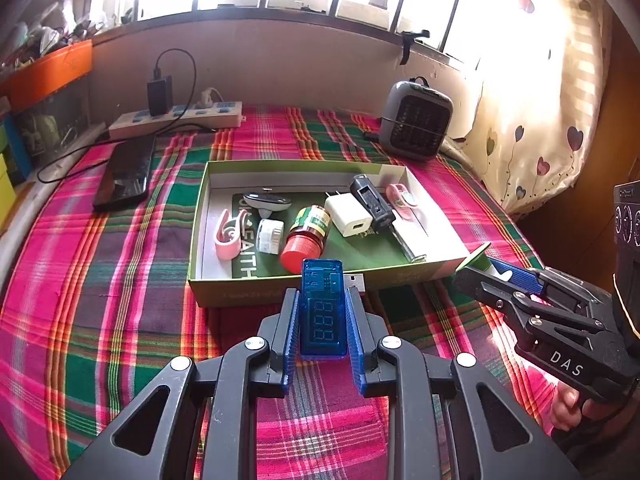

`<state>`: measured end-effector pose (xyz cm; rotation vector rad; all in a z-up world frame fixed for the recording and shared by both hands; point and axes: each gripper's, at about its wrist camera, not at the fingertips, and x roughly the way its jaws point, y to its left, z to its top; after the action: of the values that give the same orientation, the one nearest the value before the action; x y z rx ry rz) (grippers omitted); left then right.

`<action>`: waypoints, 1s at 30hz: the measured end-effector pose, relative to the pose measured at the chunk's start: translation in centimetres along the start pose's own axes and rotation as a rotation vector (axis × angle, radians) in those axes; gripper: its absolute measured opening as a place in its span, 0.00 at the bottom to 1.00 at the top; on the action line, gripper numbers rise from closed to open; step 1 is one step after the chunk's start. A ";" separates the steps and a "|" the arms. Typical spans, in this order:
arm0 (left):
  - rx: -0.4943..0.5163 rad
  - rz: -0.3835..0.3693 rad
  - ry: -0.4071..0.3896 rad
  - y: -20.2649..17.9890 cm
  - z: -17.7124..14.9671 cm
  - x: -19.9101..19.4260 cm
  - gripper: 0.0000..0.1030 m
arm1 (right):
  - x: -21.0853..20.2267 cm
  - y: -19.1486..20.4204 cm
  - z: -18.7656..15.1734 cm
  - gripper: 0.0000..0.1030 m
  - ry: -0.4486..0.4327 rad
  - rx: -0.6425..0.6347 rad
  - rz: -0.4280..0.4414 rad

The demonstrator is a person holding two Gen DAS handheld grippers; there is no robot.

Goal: Organize rigid objects
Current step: 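Lift and carry the blue meter with the left gripper while the right gripper carries the spool over the box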

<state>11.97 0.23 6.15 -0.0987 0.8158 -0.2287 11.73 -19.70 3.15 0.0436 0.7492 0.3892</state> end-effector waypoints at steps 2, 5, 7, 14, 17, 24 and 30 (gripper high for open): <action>-0.002 -0.003 -0.001 0.2 0.5 0.1 0.21 | 0.0 0.0 0.3 0.34 -0.004 0.000 -0.002; 0.002 -0.005 -0.004 0.4 1.1 0.3 0.21 | 0.2 0.0 0.7 0.34 -0.005 -0.003 -0.003; 0.004 -0.003 -0.007 0.6 1.5 0.5 0.21 | 0.4 0.0 1.1 0.34 -0.005 -0.003 -0.005; 0.002 -0.013 -0.007 1.3 2.9 1.4 0.21 | 1.3 -0.4 2.2 0.34 -0.005 0.002 -0.009; 0.005 -0.018 -0.004 1.5 3.5 1.9 0.21 | 1.6 -0.5 2.7 0.34 -0.004 -0.001 -0.011; 0.015 -0.027 0.000 1.8 5.0 3.2 0.21 | 3.0 -0.7 3.5 0.34 0.011 0.004 -0.005; 0.006 -0.033 0.003 2.5 6.3 4.4 0.21 | 4.0 -1.0 3.9 0.34 0.019 0.005 -0.004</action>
<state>19.91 1.55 6.84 -0.1059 0.8171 -0.2630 17.30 -18.78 3.20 0.0431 0.7690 0.3843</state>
